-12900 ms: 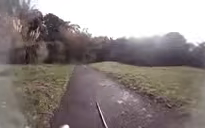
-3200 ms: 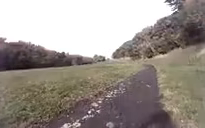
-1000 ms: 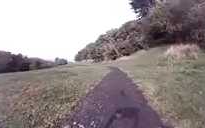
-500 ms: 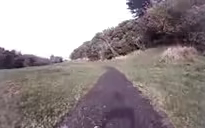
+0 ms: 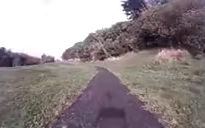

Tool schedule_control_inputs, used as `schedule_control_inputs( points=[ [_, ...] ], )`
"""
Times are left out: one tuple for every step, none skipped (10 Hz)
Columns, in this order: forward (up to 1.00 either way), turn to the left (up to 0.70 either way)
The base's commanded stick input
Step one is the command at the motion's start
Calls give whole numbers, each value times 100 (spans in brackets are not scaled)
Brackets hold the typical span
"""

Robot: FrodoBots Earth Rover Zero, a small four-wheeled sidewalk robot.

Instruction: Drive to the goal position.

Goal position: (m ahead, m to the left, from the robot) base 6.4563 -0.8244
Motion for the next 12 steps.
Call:
schedule_control_inputs(
  points=[
    [100,0],
    [100,0],
    [100,0],
    [100,0],
    [100,0],
    [100,0],
    [100,0],
    [100,0],
    [100,0],
    [100,0],
    [100,0],
    [100,0]
  ],
)
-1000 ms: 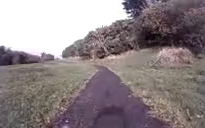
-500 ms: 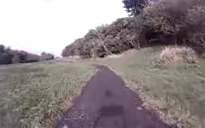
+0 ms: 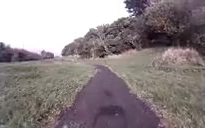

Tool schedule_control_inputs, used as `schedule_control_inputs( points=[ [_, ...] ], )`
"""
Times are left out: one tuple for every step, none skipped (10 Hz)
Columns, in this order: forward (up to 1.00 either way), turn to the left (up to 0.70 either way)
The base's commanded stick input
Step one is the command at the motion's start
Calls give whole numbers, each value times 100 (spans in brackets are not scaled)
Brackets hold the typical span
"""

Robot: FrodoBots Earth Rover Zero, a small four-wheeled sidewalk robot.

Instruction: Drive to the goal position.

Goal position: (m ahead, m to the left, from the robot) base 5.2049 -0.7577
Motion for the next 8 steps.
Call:
schedule_control_inputs(
  points=[
    [100,0],
    [100,0],
    [100,0],
    [100,0],
    [100,0],
    [100,0],
    [100,0],
    [100,0]
  ],
)
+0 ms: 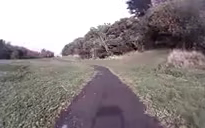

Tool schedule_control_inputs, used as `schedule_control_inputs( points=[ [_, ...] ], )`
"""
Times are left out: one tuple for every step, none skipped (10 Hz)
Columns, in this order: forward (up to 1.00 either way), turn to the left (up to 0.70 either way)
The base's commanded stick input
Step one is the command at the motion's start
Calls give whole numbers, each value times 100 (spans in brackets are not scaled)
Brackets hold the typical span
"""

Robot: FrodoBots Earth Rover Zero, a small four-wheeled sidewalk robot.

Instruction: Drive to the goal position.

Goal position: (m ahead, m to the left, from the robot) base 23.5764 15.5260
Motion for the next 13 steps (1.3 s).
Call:
schedule_control_inputs(
  points=[
    [100,0],
    [100,0],
    [100,0],
    [100,0],
    [100,0],
    [100,0],
    [100,0],
    [100,0],
    [100,0],
    [100,0],
    [100,0],
    [100,0],
    [100,0]
  ],
)
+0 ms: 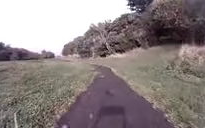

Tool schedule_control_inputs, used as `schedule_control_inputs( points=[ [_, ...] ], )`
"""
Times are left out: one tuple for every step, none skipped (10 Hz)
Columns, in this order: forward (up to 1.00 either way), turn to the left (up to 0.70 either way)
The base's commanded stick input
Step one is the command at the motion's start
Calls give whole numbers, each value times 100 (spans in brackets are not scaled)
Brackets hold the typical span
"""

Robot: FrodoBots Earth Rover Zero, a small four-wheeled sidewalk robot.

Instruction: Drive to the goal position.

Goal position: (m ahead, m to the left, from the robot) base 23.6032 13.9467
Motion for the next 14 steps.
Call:
schedule_control_inputs(
  points=[
    [100,0],
    [100,0],
    [100,0],
    [100,-2],
    [100,-14],
    [100,-21],
    [100,0],
    [100,0],
    [100,0],
    [100,0],
    [100,0],
    [100,0],
    [100,0],
    [100,0]
  ],
)
